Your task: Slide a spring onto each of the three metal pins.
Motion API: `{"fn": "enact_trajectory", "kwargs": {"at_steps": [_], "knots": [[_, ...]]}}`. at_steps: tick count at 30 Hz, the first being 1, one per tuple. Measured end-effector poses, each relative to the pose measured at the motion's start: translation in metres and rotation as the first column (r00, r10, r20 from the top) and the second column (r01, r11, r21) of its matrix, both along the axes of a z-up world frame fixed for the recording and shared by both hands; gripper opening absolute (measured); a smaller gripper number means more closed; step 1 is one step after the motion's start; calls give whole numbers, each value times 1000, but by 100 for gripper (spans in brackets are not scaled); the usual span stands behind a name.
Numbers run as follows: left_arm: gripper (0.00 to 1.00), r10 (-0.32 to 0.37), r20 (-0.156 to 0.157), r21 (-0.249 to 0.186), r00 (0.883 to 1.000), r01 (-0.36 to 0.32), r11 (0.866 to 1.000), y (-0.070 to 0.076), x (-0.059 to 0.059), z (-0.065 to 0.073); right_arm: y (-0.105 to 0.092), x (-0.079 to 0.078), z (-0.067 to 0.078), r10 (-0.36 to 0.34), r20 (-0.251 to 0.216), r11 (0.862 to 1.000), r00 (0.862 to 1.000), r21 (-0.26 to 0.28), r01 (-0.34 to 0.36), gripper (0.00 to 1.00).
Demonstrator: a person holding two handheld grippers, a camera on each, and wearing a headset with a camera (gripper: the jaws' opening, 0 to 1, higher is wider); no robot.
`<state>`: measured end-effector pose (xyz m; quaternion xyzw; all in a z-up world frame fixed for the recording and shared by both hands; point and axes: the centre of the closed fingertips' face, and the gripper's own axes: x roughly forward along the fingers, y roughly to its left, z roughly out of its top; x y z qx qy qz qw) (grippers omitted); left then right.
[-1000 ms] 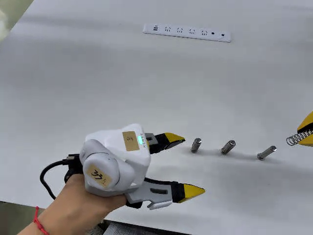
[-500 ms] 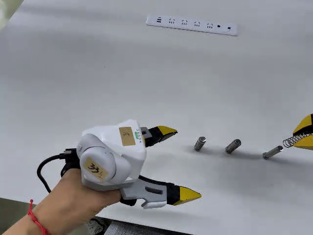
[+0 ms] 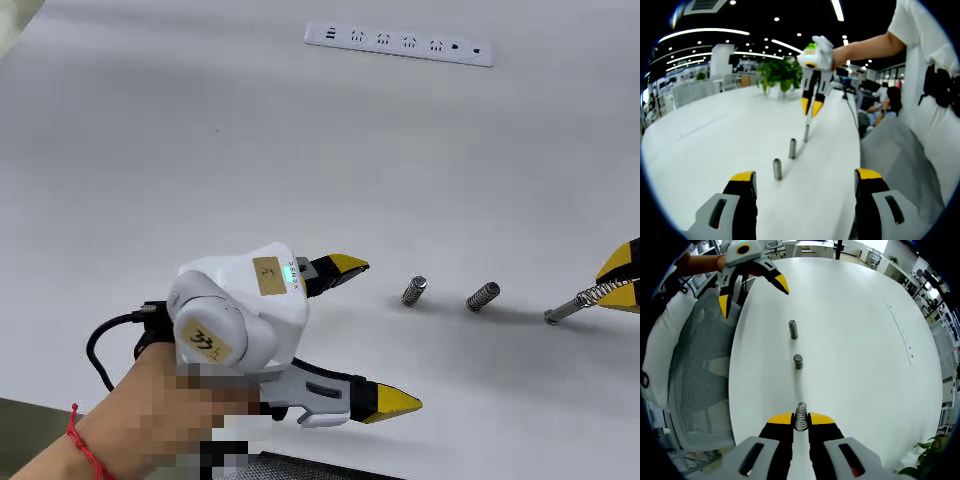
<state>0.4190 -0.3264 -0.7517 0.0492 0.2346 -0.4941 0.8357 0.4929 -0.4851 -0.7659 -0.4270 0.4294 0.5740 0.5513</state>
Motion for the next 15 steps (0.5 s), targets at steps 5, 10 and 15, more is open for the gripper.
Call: {"fn": "enact_trajectory", "kwargs": {"at_steps": [5,10,15], "knots": [[81,-2,-1,-6,1000,2,1000,-1,0,1,0,2,-5,-1,-4,1000,1000,0,1,12],[81,-5,-8,-11,1000,5,1000,-2,-2,-1,3,2,-4,-11,-7,1000,1000,9,11,12],[81,-9,-9,-18,1000,8,1000,-4,-2,0,2,2,-5,2,-8,1000,1000,2,-2,12]]}}
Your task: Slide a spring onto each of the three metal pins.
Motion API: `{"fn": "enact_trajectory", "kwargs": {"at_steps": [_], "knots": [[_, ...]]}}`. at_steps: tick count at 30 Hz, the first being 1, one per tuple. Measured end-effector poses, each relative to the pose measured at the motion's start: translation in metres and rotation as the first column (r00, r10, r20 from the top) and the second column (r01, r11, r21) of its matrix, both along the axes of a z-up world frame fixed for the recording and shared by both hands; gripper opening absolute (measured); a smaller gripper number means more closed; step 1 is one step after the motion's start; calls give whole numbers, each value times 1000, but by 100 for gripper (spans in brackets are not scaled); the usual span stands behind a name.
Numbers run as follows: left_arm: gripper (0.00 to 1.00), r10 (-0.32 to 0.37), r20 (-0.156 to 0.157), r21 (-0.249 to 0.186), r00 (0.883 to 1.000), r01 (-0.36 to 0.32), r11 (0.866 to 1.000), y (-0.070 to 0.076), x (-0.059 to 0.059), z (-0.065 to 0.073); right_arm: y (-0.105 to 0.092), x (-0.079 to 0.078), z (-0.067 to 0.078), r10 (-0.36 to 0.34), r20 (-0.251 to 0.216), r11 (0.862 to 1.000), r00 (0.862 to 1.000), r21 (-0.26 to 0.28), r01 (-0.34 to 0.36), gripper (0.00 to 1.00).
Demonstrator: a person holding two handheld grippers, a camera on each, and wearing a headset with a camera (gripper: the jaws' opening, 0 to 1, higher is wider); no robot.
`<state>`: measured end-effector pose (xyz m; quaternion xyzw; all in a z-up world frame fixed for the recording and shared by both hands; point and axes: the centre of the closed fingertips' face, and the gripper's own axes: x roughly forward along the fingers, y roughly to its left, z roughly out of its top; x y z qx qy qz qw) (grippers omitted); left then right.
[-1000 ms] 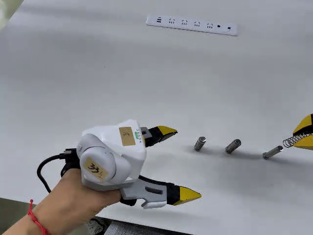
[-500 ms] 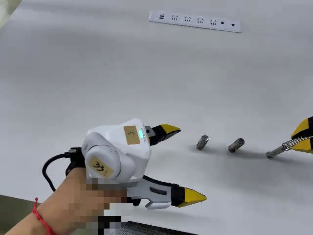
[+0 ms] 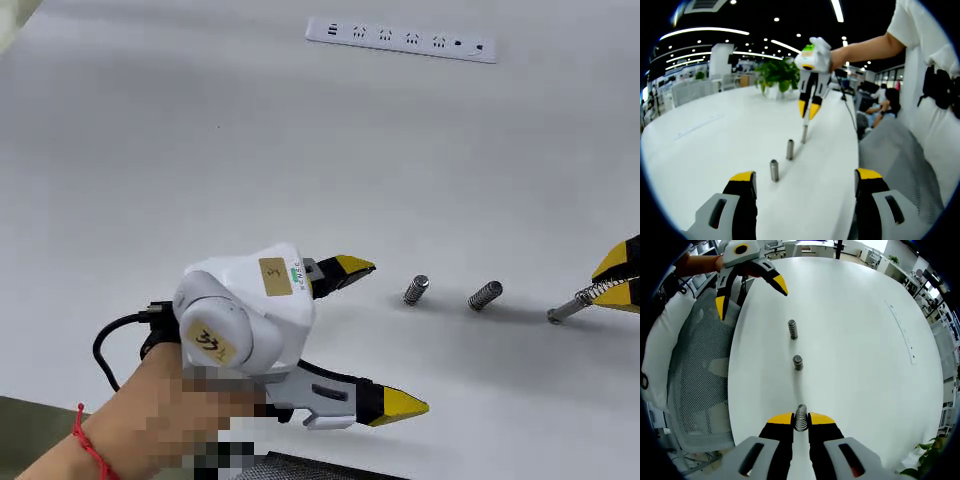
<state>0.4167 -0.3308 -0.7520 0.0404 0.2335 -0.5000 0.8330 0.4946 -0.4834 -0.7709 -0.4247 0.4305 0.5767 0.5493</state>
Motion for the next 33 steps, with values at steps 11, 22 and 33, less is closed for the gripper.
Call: {"fn": "enact_trajectory", "kwargs": {"at_steps": [11,22,33], "knots": [[81,4,-2,-9,1000,-4,1000,-1,0,1,-5,0,0,-4,-3,1000,1000,-9,4,12],[81,5,-5,-11,1000,-5,1000,-2,1,1,-3,0,-7,-12,-6,1000,1000,-2,12,12],[81,2,-9,-10,1000,-2,1000,-2,1,1,-1,-1,-21,-31,0,999,1000,5,31,12]]}}
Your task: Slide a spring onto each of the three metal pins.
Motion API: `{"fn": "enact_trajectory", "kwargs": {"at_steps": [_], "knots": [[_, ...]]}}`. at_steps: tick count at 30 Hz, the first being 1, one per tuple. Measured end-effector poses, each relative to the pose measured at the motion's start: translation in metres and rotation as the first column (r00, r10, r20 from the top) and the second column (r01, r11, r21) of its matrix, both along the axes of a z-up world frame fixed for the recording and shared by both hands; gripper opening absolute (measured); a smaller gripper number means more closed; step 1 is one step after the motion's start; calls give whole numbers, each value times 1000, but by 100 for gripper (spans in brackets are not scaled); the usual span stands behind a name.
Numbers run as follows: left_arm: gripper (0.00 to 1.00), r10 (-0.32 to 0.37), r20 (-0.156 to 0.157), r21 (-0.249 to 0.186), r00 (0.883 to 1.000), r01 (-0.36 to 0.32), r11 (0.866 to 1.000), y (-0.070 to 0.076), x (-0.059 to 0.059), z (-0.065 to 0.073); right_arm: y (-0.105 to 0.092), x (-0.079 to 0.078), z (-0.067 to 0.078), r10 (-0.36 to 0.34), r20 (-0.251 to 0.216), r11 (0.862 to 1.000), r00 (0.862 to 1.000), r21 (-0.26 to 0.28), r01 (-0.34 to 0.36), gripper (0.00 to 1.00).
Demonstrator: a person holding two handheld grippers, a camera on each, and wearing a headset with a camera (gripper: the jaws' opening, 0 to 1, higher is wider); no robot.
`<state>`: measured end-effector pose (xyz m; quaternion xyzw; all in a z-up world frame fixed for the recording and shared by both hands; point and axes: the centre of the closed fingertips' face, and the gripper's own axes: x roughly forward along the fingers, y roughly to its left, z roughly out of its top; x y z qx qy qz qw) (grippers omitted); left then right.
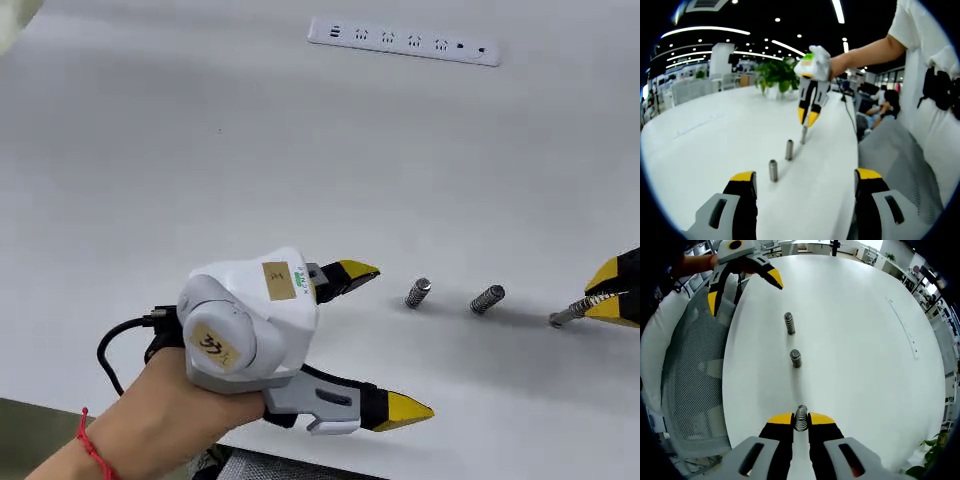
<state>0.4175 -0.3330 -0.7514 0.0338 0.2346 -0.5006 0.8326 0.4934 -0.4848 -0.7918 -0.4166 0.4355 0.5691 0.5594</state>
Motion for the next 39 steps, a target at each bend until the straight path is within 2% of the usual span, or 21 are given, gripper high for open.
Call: {"fn": "enact_trajectory", "kwargs": {"at_steps": [22,39], "knots": [[81,5,-3,5,1000,-5,1000,3,1,-1,-2,4,-31,8,15,1000,1000,-15,-7,12],[80,9,1,20,1000,-9,1000,6,-2,0,-2,1,-36,-20,16,1000,1000,3,20,14]]}}
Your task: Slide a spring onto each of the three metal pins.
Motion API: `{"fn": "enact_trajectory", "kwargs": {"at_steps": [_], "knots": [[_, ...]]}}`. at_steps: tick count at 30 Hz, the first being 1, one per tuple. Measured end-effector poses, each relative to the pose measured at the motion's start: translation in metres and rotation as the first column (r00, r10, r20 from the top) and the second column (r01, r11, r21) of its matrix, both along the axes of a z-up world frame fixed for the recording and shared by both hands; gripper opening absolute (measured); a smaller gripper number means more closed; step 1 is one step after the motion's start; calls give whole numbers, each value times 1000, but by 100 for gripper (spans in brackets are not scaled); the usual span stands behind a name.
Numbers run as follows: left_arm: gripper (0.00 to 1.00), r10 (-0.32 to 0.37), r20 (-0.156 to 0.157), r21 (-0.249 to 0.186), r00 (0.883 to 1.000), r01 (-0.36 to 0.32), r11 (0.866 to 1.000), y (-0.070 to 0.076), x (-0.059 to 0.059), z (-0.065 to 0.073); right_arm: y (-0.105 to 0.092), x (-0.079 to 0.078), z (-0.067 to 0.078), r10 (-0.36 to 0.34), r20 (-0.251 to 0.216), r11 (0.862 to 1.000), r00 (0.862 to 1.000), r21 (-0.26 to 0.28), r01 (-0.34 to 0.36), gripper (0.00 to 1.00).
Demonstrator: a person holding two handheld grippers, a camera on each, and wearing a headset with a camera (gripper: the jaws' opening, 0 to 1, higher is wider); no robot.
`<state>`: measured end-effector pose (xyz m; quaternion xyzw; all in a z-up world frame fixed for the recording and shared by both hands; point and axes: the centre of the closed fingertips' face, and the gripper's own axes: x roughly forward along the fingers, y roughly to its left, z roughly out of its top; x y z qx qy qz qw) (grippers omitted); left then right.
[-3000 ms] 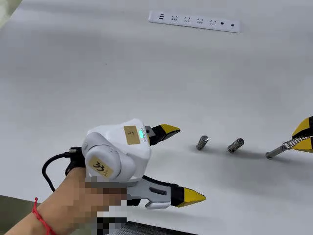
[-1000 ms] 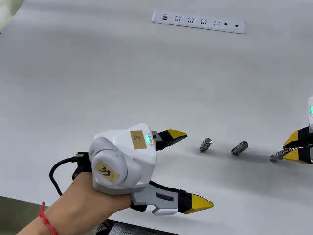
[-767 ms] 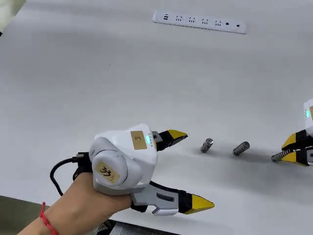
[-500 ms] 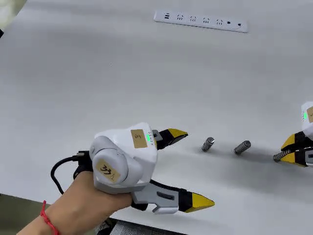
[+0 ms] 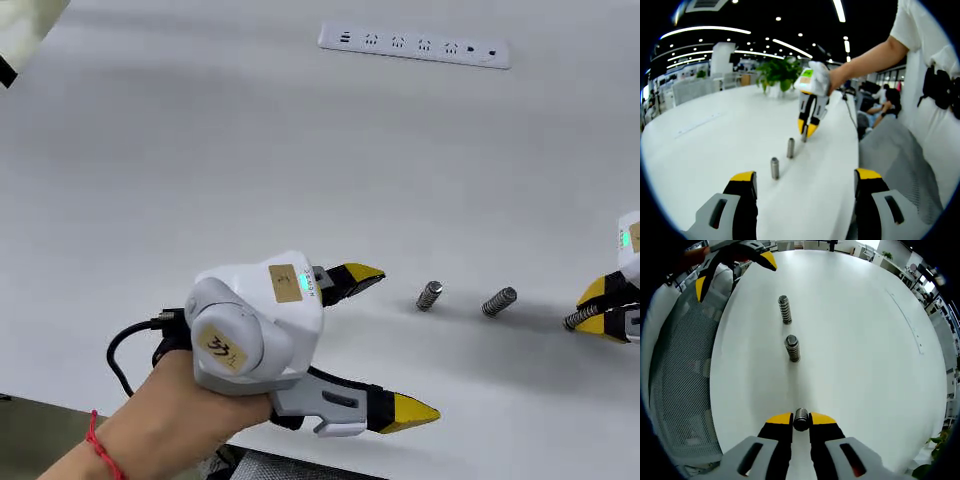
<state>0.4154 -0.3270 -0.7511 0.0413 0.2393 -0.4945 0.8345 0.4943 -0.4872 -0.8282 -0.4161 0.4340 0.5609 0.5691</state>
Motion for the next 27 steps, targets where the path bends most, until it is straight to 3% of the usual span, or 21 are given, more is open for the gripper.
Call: {"fn": "enact_trajectory", "kwargs": {"at_steps": [7,12,17,20,23,25,27], "knots": [[81,-2,9,12,1000,2,1000,0,-2,3,3,0,15,-50,17,997,999,60,48,22],[83,-13,23,33,1000,12,999,1,-4,4,-2,7,34,-161,27,973,987,174,154,27],[87,-14,35,56,999,12,998,4,-5,6,-10,2,62,-277,13,917,961,303,260,37],[93,3,71,54,997,-7,998,6,-2,11,-20,-4,74,-326,13,881,945,366,299,43],[98,27,78,43,997,-30,999,10,-1,15,-31,-12,80,-366,3,847,931,415,332,50],[100,34,90,59,995,-40,997,12,-1,16,-36,-17,83,-393,-7,818,919,453,353,55],[100,39,96,68,995,-45,997,14,-3,17,-41,-21,86,-404,-3,800,915,484,355,61]]}}
